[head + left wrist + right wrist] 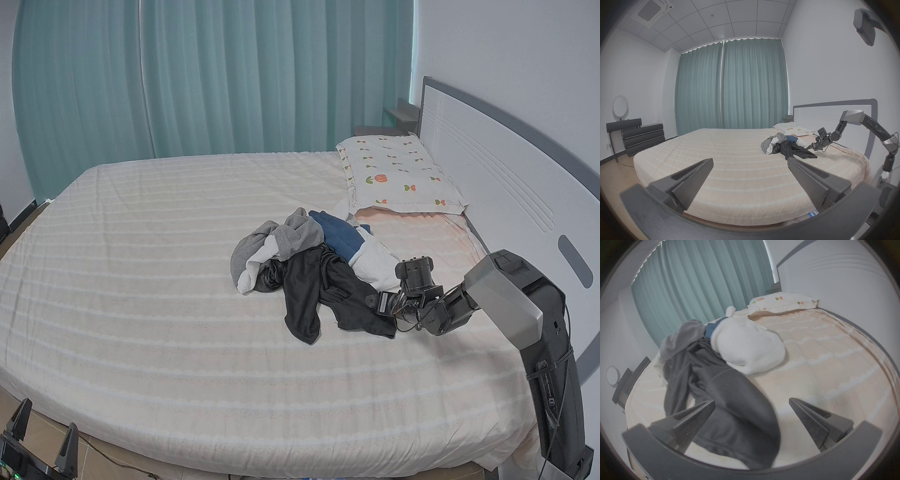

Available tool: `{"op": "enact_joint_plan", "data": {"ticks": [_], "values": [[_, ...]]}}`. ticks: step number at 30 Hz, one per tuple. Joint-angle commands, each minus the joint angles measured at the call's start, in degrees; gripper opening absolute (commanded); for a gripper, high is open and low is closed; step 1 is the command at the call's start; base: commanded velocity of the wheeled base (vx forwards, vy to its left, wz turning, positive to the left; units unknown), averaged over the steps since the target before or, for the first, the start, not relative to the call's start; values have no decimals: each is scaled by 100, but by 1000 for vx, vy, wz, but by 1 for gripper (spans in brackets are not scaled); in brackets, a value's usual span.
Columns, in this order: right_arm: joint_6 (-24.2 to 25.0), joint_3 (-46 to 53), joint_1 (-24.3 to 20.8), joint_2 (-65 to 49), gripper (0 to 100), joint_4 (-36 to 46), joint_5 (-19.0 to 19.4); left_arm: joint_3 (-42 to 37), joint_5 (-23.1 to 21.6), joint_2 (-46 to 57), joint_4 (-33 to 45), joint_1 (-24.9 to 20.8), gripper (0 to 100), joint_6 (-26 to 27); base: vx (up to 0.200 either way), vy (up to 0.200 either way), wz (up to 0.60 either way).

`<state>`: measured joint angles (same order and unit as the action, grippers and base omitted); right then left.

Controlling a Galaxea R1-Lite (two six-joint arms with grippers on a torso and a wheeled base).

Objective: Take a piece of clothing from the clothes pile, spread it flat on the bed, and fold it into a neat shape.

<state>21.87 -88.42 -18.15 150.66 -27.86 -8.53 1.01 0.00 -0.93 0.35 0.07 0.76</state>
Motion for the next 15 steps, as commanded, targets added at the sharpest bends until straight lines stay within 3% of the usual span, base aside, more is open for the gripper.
{"op": "enact_joint_plan", "data": {"ticks": [1, 8, 15], "values": [[1, -97, 57, 315, 100, -1, 71, -92, 0, 57, 0, 1, 100, 4, 0, 0, 0], [318, -97, -4, 367, 100, -97, 616, -84, 0, 57, 0, 1, 100, 4, 0, 0, 0], [450, -316, -224, 455, 100, -88, 642, -84, 0, 57, 0, 1, 100, 4, 0, 0, 0]]}}
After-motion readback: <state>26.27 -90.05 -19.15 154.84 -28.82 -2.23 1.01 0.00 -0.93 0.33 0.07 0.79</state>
